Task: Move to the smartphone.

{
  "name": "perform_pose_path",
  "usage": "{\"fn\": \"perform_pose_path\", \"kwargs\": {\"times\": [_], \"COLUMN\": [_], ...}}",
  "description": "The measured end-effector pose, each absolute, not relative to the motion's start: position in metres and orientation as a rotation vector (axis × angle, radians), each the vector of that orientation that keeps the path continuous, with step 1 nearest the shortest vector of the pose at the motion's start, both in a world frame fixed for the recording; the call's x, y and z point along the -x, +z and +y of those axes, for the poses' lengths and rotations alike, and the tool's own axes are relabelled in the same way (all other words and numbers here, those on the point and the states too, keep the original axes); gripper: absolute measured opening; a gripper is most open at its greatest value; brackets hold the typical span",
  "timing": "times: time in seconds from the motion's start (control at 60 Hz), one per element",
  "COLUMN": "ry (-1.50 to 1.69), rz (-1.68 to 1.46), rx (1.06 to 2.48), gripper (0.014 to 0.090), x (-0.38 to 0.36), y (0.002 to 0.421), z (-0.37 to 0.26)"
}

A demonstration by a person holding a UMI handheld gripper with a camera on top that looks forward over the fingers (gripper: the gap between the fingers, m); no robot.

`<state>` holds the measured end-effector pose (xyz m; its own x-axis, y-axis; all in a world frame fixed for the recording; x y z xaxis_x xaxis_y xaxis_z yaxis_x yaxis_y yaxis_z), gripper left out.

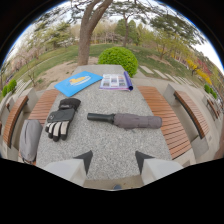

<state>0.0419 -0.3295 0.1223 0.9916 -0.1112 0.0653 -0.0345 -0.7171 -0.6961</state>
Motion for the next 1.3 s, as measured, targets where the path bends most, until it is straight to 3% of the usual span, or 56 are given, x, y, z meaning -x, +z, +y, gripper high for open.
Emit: {"fn": "perform_pose_path", "kwargs": {"times": [0.35, 0.75, 1.033, 1.3], "ry": [-0.148, -0.015, 0.0, -0.003], "rz": [0.107, -0.009, -0.058, -0.098], "rx": [2.369, 2.379, 2.365, 2.348], "gripper": [0.0839, 0.085, 0.0849, 0.0849], "x": [-0.025, 0.111, 0.152, 0.169], "y": [0.122, 0.109, 0.101, 0.079], "z": [-0.343, -0.36, -0.312, -0.221]}}
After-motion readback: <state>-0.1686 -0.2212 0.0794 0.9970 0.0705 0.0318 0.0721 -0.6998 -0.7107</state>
